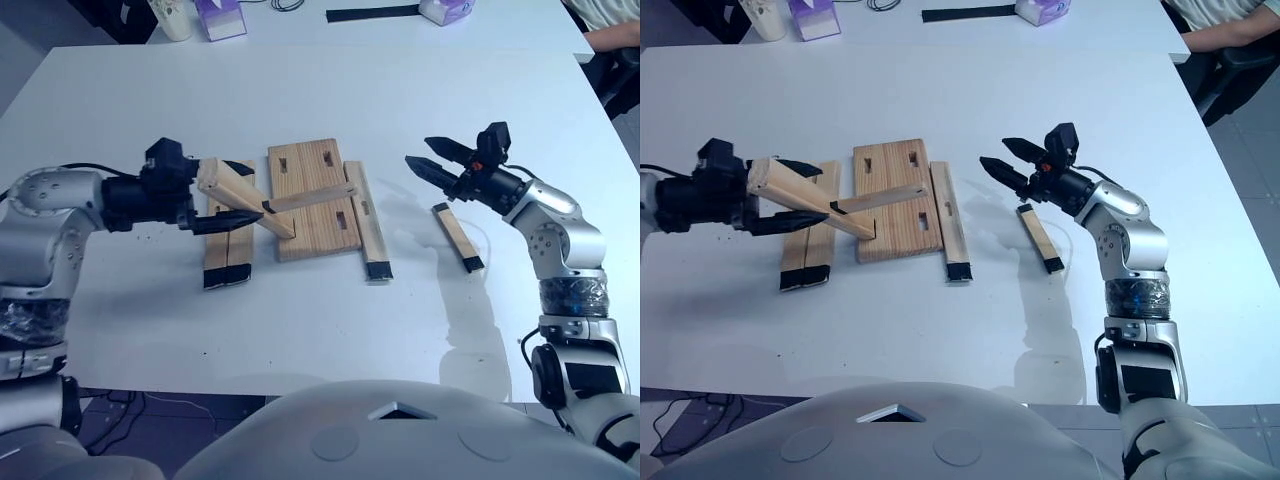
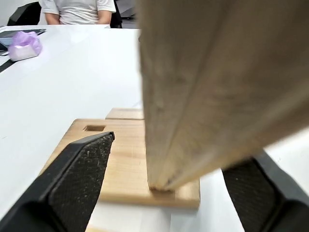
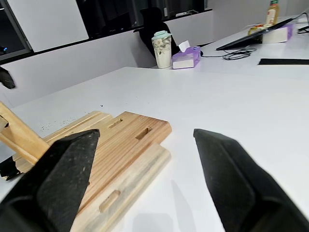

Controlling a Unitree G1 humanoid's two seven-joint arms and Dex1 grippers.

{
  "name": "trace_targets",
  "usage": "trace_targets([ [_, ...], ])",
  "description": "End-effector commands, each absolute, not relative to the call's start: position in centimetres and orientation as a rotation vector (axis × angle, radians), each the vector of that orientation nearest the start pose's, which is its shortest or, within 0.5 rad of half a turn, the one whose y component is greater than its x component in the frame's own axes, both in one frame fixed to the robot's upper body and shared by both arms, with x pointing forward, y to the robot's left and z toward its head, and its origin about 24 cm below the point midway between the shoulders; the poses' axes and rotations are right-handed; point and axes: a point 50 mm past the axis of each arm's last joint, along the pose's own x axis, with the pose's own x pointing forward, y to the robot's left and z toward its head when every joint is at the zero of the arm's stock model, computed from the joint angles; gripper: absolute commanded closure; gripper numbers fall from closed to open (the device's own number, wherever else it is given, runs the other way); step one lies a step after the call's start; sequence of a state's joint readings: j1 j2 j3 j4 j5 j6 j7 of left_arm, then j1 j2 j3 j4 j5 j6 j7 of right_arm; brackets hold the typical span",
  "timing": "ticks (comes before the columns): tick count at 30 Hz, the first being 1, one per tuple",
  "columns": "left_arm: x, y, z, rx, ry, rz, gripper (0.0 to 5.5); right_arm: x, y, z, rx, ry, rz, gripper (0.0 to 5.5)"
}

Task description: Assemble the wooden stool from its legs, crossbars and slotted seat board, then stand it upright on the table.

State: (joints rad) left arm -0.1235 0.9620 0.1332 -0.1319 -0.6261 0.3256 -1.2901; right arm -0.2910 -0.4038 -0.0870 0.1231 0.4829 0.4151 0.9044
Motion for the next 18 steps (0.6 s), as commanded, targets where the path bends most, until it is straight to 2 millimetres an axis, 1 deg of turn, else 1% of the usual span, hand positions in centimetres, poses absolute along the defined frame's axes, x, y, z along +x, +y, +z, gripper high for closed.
trace_targets([
  [1, 22.1, 27.2, 15.3, 0.275, 0.31, -1.143, 1.75, 28.8, -19.7, 9.0, 0.177, 0.143, 0.852, 1.9],
  [3, 21.7, 28.3, 14.3, 0.252, 0.347, -1.08, 1.75, 28.8, -19.9, 9.0, 0.178, 0.14, 0.833, 1.9],
  [4, 21.7, 28.9, 13.5, 0.249, 0.362, -1.009, 1.75, 28.7, -19.9, 8.8, 0.179, 0.14, 0.826, 1.9],
  [6, 22.1, 29.9, 12.0, 0.243, 0.374, -0.822, 1.75, 28.4, -19.9, 8.5, 0.176, 0.146, 0.82, 1.9],
  [8, 22.5, 30.5, 9.7, 0.218, 0.39, -0.576, 1.75, 28.0, -19.7, 8.1, 0.189, 0.148, 0.805, 1.9],
  [9, 22.4, 30.4, 8.3, 0.185, 0.403, -0.474, 1.75, 27.9, -19.7, 7.9, 0.2, 0.15, 0.797, 1.9],
  [10, 22.3, 29.9, 7.3, 0.156, 0.425, -0.412, 1.75, 27.7, -19.6, 7.8, 0.207, 0.152, 0.79, 1.9],
  [12, 22.3, 28.4, 6.1, 0.072, 0.427, -0.358, 1.75, 27.4, -19.5, 7.5, 0.218, 0.16, 0.785, 1.9],
  [15, 22.9, 27.4, 5.5, 0.026, 0.45, -0.263, 1.75, 27.5, -19.3, 7.5, 0.216, 0.164, 0.785, 1.9],
  [18, 23.2, 27.1, 5.3, 0.032, 0.471, -0.245, 1.75, 27.7, -19.2, 7.7, 0.218, 0.159, 0.781, 1.9],
])
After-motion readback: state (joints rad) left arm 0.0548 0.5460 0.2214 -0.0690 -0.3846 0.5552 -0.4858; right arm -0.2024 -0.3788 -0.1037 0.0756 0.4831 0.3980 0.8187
